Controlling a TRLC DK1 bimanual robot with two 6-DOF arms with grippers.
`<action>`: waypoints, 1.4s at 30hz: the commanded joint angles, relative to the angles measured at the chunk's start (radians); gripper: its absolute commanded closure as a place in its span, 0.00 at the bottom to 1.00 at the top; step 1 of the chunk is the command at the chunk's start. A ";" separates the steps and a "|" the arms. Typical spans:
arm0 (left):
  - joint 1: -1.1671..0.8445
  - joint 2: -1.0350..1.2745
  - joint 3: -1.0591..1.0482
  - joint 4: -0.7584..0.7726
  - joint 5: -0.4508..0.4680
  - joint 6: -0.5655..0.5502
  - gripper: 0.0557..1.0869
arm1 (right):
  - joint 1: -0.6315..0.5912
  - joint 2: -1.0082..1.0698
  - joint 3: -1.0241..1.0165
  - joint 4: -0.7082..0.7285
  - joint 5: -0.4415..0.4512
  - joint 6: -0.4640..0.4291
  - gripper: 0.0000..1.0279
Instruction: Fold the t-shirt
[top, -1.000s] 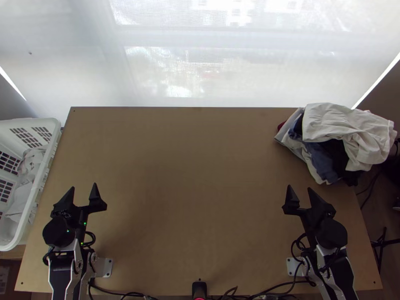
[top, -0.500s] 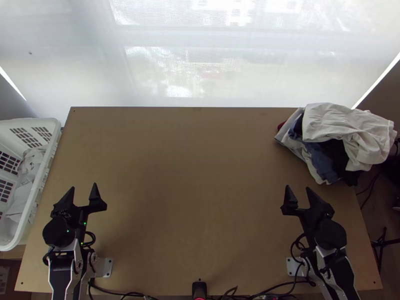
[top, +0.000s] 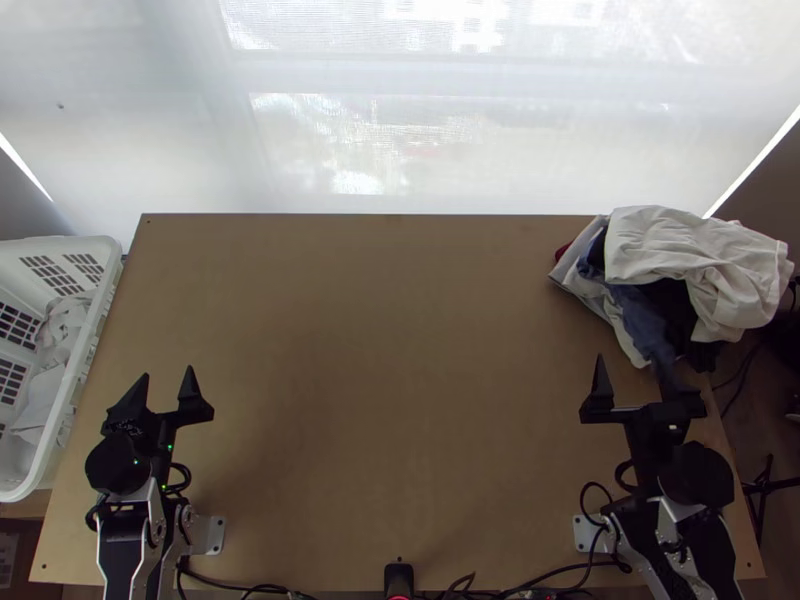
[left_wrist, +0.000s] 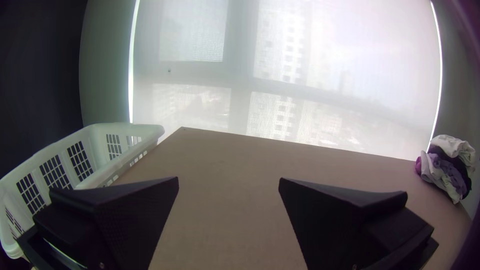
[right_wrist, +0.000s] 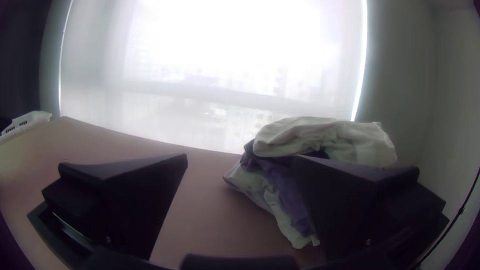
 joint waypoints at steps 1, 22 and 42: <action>-0.012 0.003 0.000 -0.001 0.000 0.002 0.05 | 0.012 0.285 0.326 -0.215 0.010 -0.010 0.05; 0.005 0.002 0.068 0.042 -0.006 0.046 0.05 | -0.053 0.617 0.866 -0.838 0.130 0.130 0.05; 0.382 0.835 0.738 -0.099 -0.112 0.148 0.05 | -0.054 0.570 0.731 -0.872 0.063 0.077 0.05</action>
